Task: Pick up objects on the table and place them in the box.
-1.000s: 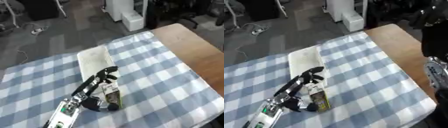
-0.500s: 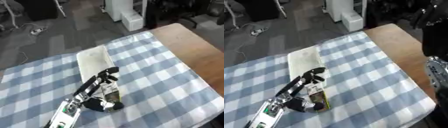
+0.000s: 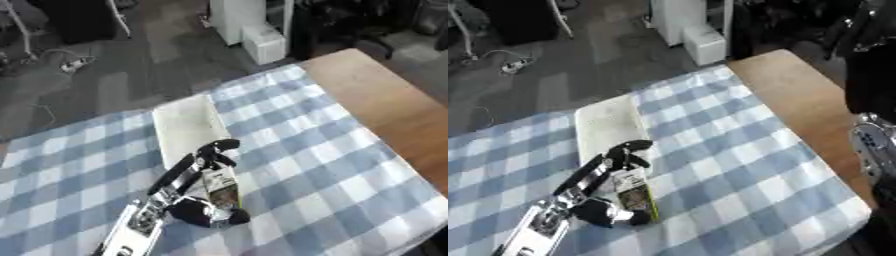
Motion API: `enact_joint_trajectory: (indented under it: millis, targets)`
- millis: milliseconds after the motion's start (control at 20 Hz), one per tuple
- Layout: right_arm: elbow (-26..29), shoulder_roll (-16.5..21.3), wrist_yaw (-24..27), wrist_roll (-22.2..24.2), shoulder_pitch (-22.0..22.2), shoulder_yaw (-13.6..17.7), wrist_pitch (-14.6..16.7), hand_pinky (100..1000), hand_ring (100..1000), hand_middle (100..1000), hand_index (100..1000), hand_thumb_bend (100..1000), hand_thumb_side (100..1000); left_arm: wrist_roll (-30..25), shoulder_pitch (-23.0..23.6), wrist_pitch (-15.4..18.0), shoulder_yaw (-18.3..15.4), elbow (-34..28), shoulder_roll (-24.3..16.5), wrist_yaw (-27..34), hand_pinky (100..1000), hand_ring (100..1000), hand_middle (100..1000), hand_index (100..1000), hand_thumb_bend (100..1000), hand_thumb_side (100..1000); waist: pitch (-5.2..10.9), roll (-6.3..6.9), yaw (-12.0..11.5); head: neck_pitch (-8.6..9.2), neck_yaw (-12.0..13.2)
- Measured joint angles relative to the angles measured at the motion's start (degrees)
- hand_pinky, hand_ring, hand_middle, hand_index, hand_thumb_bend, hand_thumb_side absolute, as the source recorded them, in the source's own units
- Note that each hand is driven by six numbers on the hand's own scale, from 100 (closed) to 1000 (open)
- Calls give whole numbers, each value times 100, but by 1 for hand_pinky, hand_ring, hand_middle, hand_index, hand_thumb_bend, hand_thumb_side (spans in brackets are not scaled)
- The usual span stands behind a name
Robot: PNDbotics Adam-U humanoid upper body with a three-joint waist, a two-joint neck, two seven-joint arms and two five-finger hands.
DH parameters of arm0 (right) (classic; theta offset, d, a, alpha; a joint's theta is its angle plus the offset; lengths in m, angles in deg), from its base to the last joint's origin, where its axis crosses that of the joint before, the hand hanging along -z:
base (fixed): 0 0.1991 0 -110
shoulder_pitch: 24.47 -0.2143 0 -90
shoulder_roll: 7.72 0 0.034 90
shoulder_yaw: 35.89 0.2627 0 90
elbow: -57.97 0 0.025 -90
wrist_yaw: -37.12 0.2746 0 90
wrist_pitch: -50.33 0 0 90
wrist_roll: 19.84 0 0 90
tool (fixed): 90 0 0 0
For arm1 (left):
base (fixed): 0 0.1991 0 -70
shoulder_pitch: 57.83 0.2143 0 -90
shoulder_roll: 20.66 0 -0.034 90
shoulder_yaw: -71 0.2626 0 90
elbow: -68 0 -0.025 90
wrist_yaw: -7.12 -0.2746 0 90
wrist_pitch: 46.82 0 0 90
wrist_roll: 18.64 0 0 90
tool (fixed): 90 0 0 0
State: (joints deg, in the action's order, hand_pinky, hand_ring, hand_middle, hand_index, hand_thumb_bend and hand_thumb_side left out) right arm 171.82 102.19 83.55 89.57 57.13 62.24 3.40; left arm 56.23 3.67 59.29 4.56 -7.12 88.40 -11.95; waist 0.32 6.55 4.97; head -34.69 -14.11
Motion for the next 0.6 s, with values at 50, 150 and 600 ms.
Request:
enact_joint_trajectory:
  millis: [50, 150, 600]
  targets:
    - [0, 0, 4, 1, 0, 0, -1, 464, 431, 454, 600, 100, 1000, 1, 0, 1, 0, 15, 1, -8, 617, 739, 904, 950, 749, 558, 0, 0, 1, 0, 0]
    - [0, 0, 17, 1, -1, 0, -2, 464, 431, 454, 600, 100, 1000, 5, 1, 5, -2, 63, 16, -28, 591, 728, 893, 944, 729, 543, 0, 0, 2, 0, 0]
    - [0, 1, 48, 10, -5, 1, -14, 464, 431, 454, 600, 100, 1000, 109, 7, 101, -8, 199, 49, -127, 540, 702, 880, 933, 678, 527, 0, 3, 17, 0, 0]
